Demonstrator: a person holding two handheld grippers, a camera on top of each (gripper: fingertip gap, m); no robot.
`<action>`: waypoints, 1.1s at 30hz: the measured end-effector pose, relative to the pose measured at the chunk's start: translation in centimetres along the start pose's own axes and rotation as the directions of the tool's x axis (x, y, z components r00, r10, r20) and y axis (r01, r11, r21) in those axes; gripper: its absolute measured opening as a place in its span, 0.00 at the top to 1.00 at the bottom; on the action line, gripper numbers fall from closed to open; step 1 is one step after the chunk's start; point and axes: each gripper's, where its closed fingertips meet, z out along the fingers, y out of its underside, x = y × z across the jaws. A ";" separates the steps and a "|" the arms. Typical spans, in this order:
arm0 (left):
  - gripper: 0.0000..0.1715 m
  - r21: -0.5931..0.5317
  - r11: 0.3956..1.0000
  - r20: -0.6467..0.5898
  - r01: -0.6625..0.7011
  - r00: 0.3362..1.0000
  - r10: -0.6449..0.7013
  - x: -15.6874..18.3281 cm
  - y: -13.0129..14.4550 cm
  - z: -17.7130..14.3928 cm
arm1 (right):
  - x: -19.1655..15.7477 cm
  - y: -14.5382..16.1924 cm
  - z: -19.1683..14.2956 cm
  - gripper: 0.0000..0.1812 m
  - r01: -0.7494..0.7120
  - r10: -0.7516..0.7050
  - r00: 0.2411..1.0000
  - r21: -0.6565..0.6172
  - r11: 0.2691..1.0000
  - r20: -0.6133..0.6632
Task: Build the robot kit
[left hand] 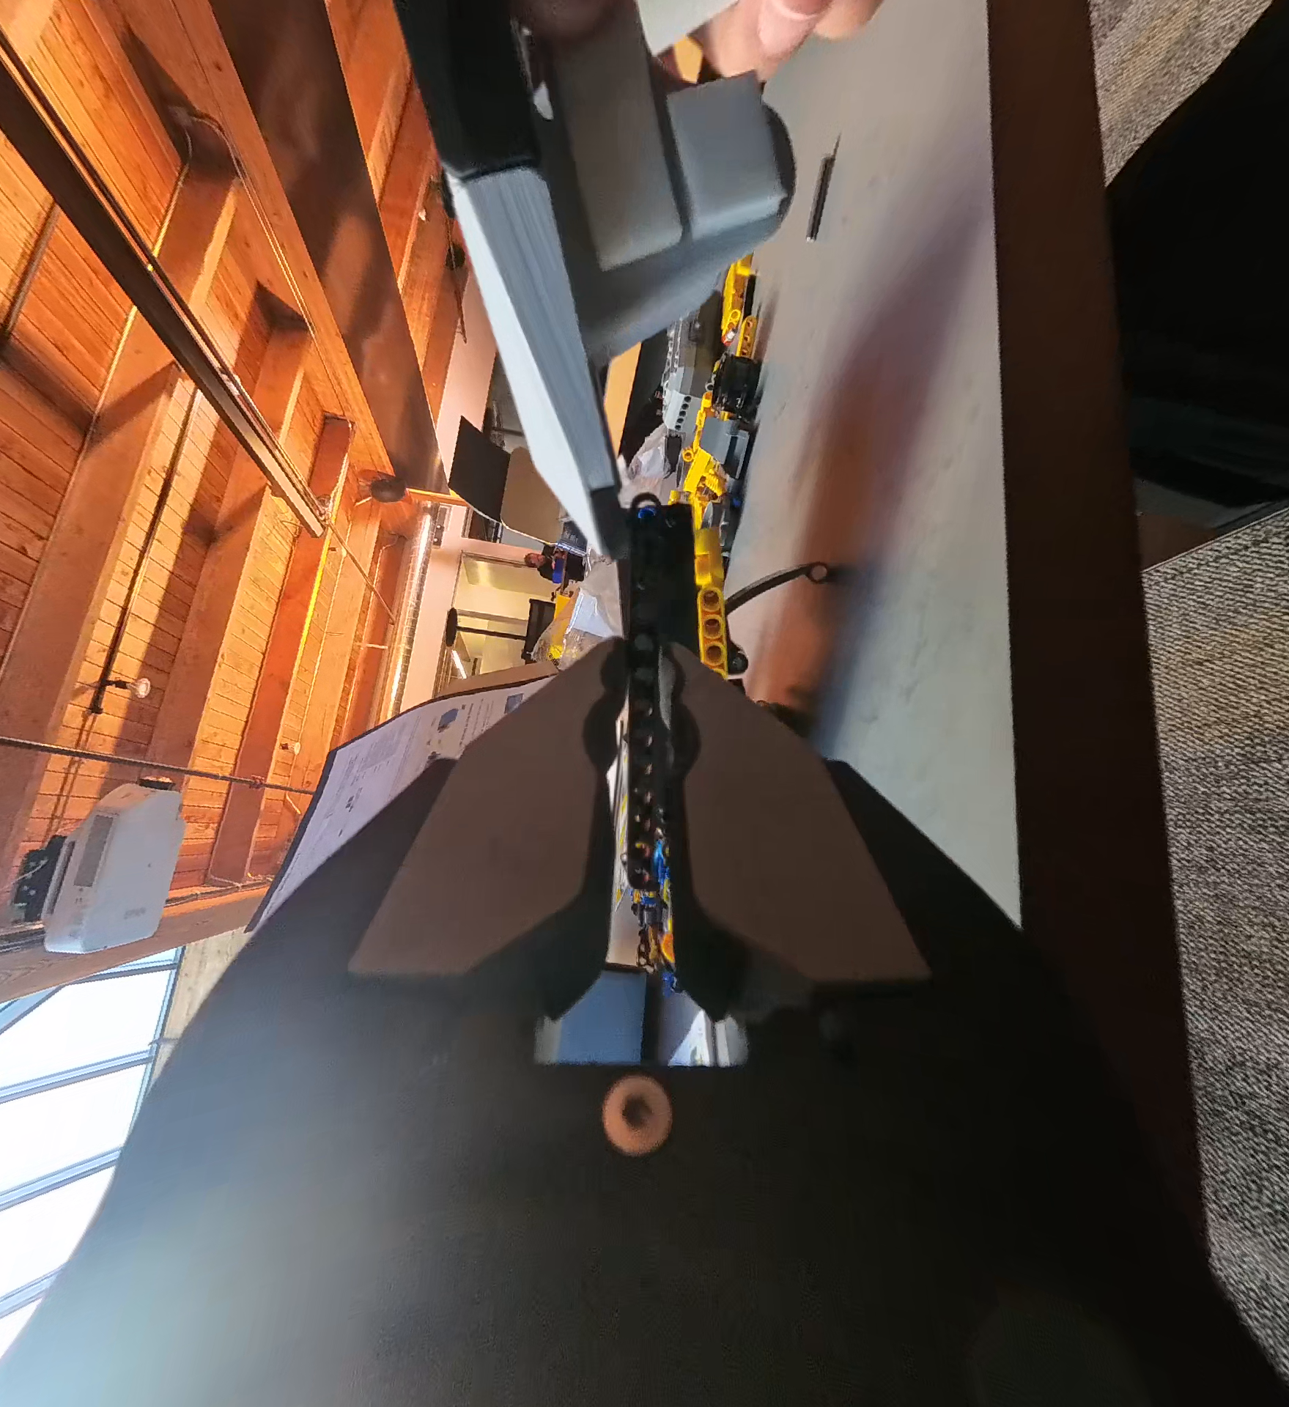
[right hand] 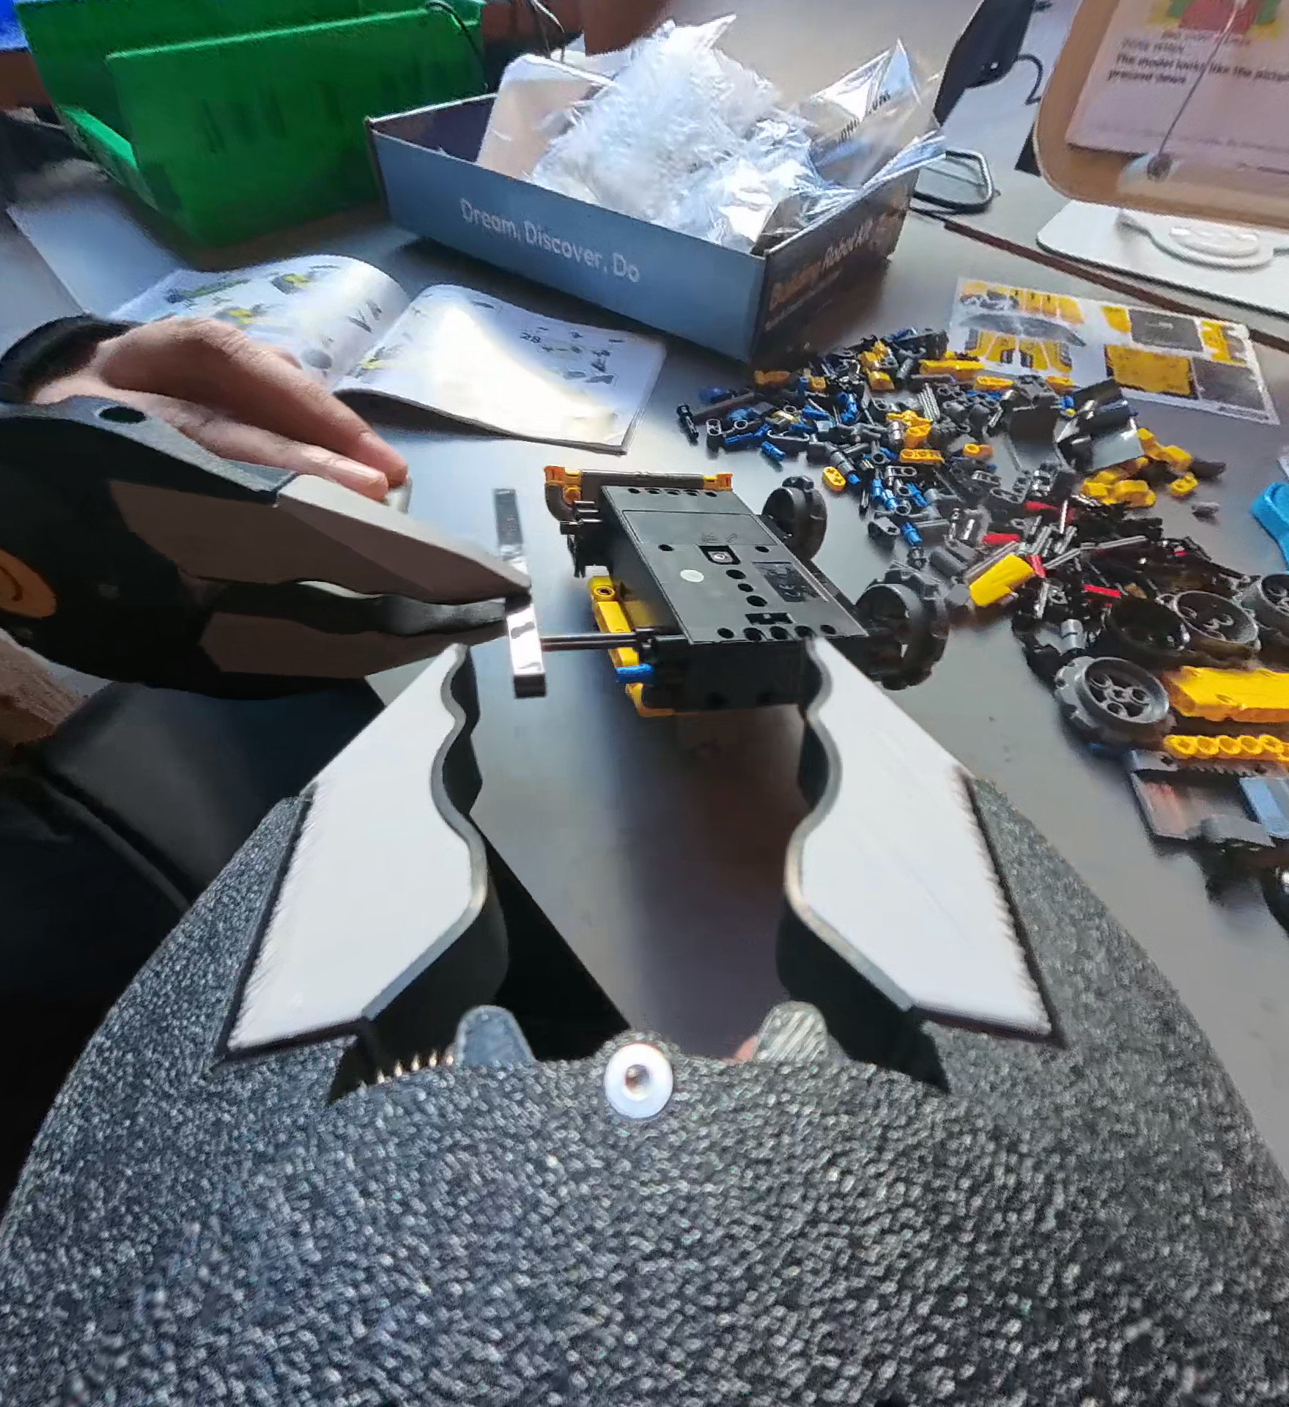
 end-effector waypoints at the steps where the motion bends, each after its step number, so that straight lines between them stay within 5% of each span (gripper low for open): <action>1: 0.98 -0.002 1.000 0.000 0.005 1.000 -0.005 0.0 0.0 0.1 | 0.1 0.0 0.2 0.52 -0.016 0.016 1.000 0.000 1.000 0.009; 7: 0.98 -0.010 1.000 0.005 0.021 1.000 -0.021 0.0 0.0 0.5 | 1.0 0.6 1.1 0.49 -0.006 0.007 0.999 -0.037 0.999 0.032; 33: 0.98 -0.056 0.997 0.020 0.056 0.998 -0.055 0.2 0.3 2.2 | 1.5 1.3 0.4 0.77 0.093 -0.089 0.990 -0.029 0.995 0.104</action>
